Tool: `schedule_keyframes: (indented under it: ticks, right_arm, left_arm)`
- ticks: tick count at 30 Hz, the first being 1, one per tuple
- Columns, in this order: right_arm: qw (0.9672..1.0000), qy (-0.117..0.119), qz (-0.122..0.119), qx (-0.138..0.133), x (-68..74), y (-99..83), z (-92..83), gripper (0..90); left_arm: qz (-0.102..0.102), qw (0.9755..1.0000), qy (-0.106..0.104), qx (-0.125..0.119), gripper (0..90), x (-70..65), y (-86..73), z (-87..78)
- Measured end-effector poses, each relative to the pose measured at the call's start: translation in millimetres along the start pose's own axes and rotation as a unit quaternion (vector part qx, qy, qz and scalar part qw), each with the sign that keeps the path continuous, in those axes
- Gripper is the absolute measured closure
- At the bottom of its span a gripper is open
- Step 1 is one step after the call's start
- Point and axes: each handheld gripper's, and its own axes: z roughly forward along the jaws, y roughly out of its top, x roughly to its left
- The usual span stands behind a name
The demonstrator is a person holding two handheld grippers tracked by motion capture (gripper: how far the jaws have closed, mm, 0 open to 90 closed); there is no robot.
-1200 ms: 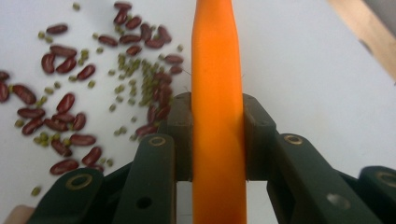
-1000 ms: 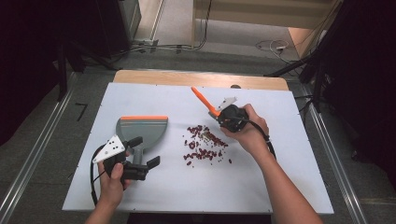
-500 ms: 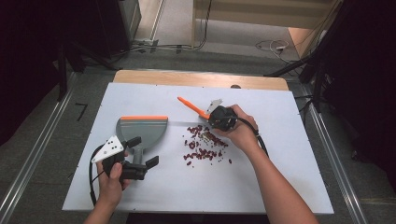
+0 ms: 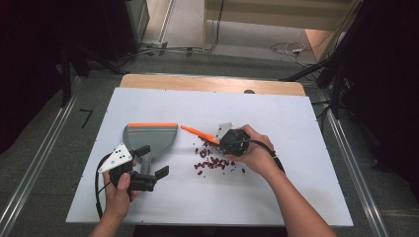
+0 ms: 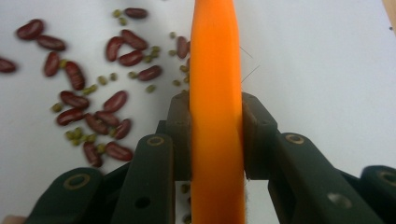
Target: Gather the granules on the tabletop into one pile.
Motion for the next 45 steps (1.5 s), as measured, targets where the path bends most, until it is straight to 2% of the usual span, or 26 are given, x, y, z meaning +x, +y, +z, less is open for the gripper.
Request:
schedule_keyframes:
  ticks: [7, 11, 15, 21, 24, 26, 28, 31, 33, 36, 45]
  right_arm:
    - [0.9998, 0.006, -0.017, -0.003, 5.6, 0.2, -10.2, 68.4]
    - [0.9999, -0.003, -0.004, -0.011, -4.0, 3.7, -15.5, 68.8]
    - [0.9996, -0.013, 0.0, -0.026, -16.0, 15.3, -16.3, 68.8]
    - [0.9985, -0.032, -0.024, -0.038, -27.7, 38.6, 6.1, 68.9]
    - [0.9979, -0.038, -0.041, -0.033, -30.1, 45.3, 19.9, 68.9]
    - [0.9982, -0.032, -0.043, -0.027, -28.2, 47.3, 27.8, 68.9]
    - [0.9984, -0.016, -0.04, -0.035, -24.4, 48.4, 30.6, 68.8]
    - [0.9984, -0.008, -0.054, -0.019, -17.1, 49.1, 29.7, 68.5]
    - [0.9977, -0.001, -0.065, -0.015, -12.2, 47.7, 27.8, 68.4]
    - [0.9974, 0.017, -0.066, -0.025, -6.5, 43.4, 23.1, 68.4]
    - [0.9947, 0.034, -0.091, -0.034, 10.8, 33.0, 10.6, 68.3]
  left_arm:
    - [-0.002, 1.0, 0.002, -0.003, 0.0, 1.2, 0.1, -0.8]
    - [-0.003, 1.0, 0.003, -0.002, 0.0, 1.8, 0.4, -1.9]
    - [-0.003, 1.0, 0.003, -0.002, 0.0, 2.6, 0.3, -2.0]
    - [-0.004, 1.0, 0.006, -0.004, 0.0, 4.2, 0.3, -3.3]
    - [-0.007, 0.9999, 0.008, -0.006, 0.0, 5.8, 0.1, -4.7]
    - [-0.008, 0.9999, 0.007, -0.006, 0.0, 6.9, -0.5, -4.9]
    - [-0.009, 0.9999, 0.007, -0.005, 0.0, 7.5, -1.0, -4.9]
    - [-0.009, 0.9999, 0.007, -0.003, 0.0, 8.3, -1.3, -4.4]
    - [-0.009, 0.9999, 0.006, -0.003, 0.0, 7.5, -1.2, -3.9]
    - [-0.006, 1.0, 0.005, -0.001, 0.0, 5.7, -0.6, -3.8]
    - [-0.005, 1.0, 0.003, -0.001, 0.0, 3.4, -0.5, -2.1]
